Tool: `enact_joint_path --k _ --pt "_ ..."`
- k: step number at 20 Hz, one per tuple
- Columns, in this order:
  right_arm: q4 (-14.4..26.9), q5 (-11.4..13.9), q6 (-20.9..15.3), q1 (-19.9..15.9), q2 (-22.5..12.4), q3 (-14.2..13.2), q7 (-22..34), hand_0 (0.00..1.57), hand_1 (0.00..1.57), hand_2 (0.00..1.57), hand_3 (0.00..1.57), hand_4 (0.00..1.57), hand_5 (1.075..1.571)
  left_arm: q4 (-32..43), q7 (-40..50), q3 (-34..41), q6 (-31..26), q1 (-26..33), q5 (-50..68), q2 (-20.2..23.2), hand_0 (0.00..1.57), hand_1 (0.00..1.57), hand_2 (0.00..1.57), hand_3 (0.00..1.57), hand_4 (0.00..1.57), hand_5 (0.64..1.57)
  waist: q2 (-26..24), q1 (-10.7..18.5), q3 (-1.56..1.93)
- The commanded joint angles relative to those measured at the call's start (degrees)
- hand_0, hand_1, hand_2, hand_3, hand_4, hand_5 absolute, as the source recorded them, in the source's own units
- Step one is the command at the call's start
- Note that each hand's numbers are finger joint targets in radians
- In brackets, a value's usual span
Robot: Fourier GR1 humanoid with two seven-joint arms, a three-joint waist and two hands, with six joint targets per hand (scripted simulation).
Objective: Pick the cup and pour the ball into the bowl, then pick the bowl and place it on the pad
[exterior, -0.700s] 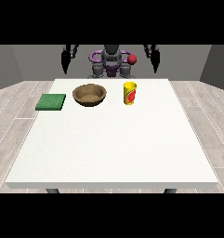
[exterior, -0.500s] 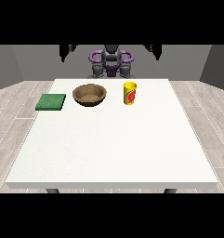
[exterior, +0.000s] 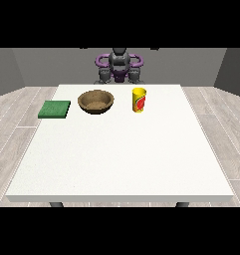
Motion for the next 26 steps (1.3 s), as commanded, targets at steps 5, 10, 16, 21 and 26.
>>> enact_joint_path --k 5,10,16,21,26 --pt "-12.1 -2.9 -0.3 -2.5 -0.9 -1.2 5.0 0.0 0.0 0.0 0.0 0.76 1.549 -3.5 3.0 -1.2 5.6 -9.1 -4.0 0.0 0.0 0.0 0.0 0.0 0.59 1.557 10.7 -3.1 0.01" --pt "-5.6 0.4 -0.1 -8.0 2.2 0.3 -8.3 0.0 0.0 0.0 0.0 0.73 1.55 3.8 -11.3 0.4 6.1 -15.4 -4.9 -0.8 0.0 0.0 0.0 0.0 0.58 1.544 25.3 -3.4 0.01" --pt "-0.7 -2.2 2.5 -12.3 -0.6 -5.2 -15.1 0.0 0.0 0.0 0.0 0.69 1.543 11.1 -27.1 2.0 3.1 -14.5 -5.1 1.1 0.0 0.0 0.0 0.0 0.55 1.487 34.5 -2.2 0.0" --pt "1.7 -6.3 6.9 -12.2 -3.7 -9.1 -17.6 0.0 0.0 0.0 0.0 0.68 1.551 22.1 -35.8 2.7 2.7 -13.4 -5.7 -0.6 0.0 0.0 0.0 0.0 0.36 1.483 34.5 -4.4 0.01" --pt "5.9 -9.0 11.2 -10.9 -6.1 -12.3 -21.3 0.0 0.0 0.0 0.0 0.67 1.559 31.7 -41.8 7.5 -1.8 -15.3 -2.7 2.3 0.0 0.0 0.0 0.0 0.0 1.451 34.3 -4.6 0.01"
